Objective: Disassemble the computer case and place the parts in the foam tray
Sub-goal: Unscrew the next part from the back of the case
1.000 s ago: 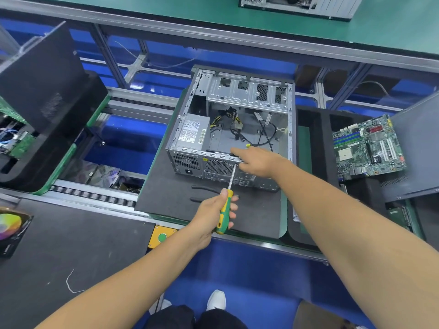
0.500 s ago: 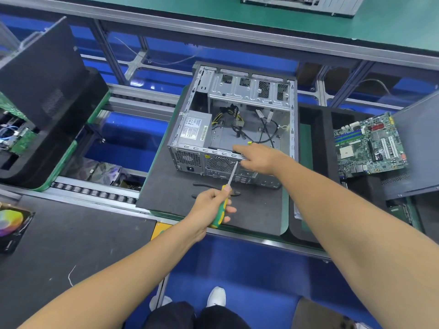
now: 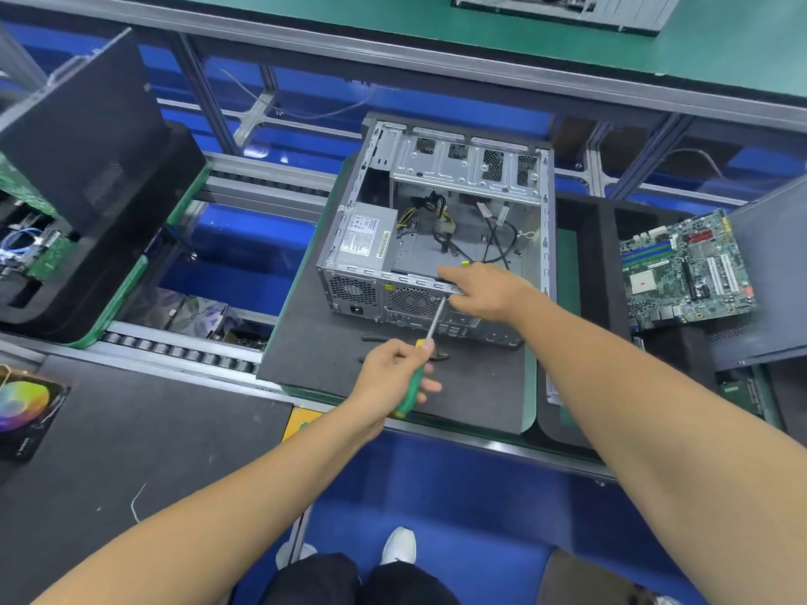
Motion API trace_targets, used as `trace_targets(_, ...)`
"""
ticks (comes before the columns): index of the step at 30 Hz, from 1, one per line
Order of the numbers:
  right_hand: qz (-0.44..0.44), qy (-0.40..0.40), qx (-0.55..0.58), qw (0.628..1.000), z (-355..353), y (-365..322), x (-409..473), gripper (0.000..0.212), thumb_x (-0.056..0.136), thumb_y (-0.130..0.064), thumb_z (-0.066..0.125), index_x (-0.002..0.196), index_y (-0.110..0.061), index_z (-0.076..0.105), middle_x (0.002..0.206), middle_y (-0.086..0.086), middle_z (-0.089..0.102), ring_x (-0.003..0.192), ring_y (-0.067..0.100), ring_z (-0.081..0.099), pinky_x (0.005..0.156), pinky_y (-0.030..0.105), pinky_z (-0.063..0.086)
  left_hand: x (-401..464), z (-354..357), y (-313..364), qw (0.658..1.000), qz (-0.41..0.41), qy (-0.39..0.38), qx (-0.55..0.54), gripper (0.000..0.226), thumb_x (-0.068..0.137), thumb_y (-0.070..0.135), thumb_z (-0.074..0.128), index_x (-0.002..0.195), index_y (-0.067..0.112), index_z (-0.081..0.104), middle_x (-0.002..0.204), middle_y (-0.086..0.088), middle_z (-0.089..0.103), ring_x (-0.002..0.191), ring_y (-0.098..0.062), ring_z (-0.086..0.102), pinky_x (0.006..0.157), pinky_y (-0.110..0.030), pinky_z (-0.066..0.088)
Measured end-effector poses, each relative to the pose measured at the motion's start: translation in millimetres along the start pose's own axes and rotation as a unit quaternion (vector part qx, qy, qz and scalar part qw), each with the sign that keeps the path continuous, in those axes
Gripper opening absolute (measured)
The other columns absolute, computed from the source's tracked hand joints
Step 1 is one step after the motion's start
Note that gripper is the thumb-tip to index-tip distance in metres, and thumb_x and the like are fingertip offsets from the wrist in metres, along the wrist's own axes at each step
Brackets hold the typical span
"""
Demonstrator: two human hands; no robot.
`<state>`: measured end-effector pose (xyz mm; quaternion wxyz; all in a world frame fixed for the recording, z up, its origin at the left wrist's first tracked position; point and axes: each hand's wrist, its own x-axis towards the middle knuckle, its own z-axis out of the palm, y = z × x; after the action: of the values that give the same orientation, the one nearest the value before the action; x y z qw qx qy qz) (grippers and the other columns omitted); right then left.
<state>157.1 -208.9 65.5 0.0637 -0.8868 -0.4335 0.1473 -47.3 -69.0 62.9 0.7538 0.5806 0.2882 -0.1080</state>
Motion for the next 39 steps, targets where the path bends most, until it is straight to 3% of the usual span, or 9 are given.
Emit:
trace_targets(4,-0.002,0.005,-0.012,1.000,-1.6,0.2,-1.0,0.015,0.079,-0.037,0.039,0.079,-0.030,0.025,0.063,0.003,0.047,0.055,0.020,0.043,0.049,0.035,0.025,-2.8,9.7,6.5,0.997,-0.018,-0.068,0.008,0.045,0.107,0.047,0.047,0.107,0.006,0.066,0.075,-0.002,0.072,0.060,-0.019,0.068,0.053,-0.027,0.054)
trace_targets(8,-0.001,0.005,-0.013,1.000,-2.4,-0.7,-2.2,0.016,0.079,-0.037,0.038,0.079,-0.031,0.024,0.063,0.003,0.047,0.056,0.021,0.044,0.049,0.034,0.023,-2.4,12.6,5.0,0.997,-0.060,-0.040,-0.033,0.043,0.109,0.045,0.043,0.109,0.007,0.063,0.071,-0.003,0.062,0.049,-0.017,0.053,0.049,-0.028,0.050)
trace_targets(11,0.000,0.003,-0.010,1.000,-3.0,-1.2,-2.3,0.016,0.079,-0.038,0.038,0.079,-0.031,0.024,0.063,0.003,0.047,0.055,0.020,0.043,0.049,0.034,0.024,1.1,9.8,4.1,1.000,-0.013,0.007,0.012,0.035,0.100,0.047,0.061,0.108,0.015,0.050,0.089,-0.007,0.061,0.046,-0.014,0.050,0.042,-0.026,0.041)
trace_targets(13,-0.001,0.003,-0.010,1.000,-3.4,-1.6,-3.2,0.016,0.079,-0.038,0.039,0.079,-0.032,0.024,0.063,0.003,0.047,0.055,0.019,0.043,0.049,0.034,0.024,0.5,8.1,2.8,0.999,-0.002,0.036,0.014,0.048,0.087,0.040,0.081,0.110,0.016,0.047,0.100,-0.007,0.063,0.051,-0.011,0.057,0.042,-0.025,0.043)
trace_targets(17,0.001,0.007,-0.006,1.000,-4.6,-2.6,-3.8,0.017,0.080,-0.036,0.042,0.078,-0.031,0.026,0.061,0.002,0.047,0.054,0.019,0.041,0.049,0.034,0.027,0.7,0.9,1.2,0.996,-0.012,0.064,-0.062,0.047,0.077,0.027,0.091,0.101,0.008,0.056,0.092,-0.009,0.076,0.070,-0.020,0.075,0.049,-0.029,0.055)
trace_targets(21,0.003,0.007,-0.009,1.000,-5.8,-3.2,-5.4,0.017,0.082,-0.034,0.045,0.079,-0.029,0.029,0.062,0.002,0.047,0.053,0.019,0.041,0.049,0.035,0.027,-1.6,2.6,-4.0,0.994,-0.055,0.022,-0.096,0.037,0.087,0.040,0.080,0.099,0.009,0.064,0.099,-0.006,0.078,0.087,-0.023,0.079,0.057,-0.036,0.062)
trace_targets(28,0.010,0.011,-0.005,1.000,-5.6,-2.4,-6.5,0.014,0.081,-0.035,0.043,0.082,-0.027,0.032,0.062,0.002,0.047,0.053,0.018,0.041,0.049,0.034,0.025,-1.1,3.8,5.9,0.989,-0.130,-0.017,-0.075,0.048,0.103,0.054,0.051,0.103,0.012,0.072,0.070,0.007,0.066,0.052,-0.009,0.054,0.043,-0.021,0.041)
trace_targets(34,0.015,0.009,0.000,1.000,-6.7,-4.5,-6.6,0.015,0.079,-0.035,0.042,0.080,-0.028,0.030,0.062,0.003,0.047,0.053,0.019,0.040,0.050,0.033,0.023,-1.8,4.3,2.8,0.994,-0.098,-0.002,-0.046,0.055,0.081,0.041,0.086,0.112,0.009,0.054,0.085,-0.004,0.056,0.058,-0.009,0.051,0.043,-0.021,0.040)
trace_targets(39,0.023,0.011,-0.009,1.000,-7.5,-6.2,-8.0,0.013,0.080,-0.036,0.041,0.082,-0.028,0.031,0.063,0.003,0.048,0.055,0.019,0.042,0.050,0.034,0.025,2.2,3.0,-6.1,0.995,-0.072,0.011,-0.073,0.039,0.083,0.039,0.085,0.091,0.012,0.057,0.076,-0.003,0.066,0.064,-0.014,0.070,0.049,-0.025,0.052)
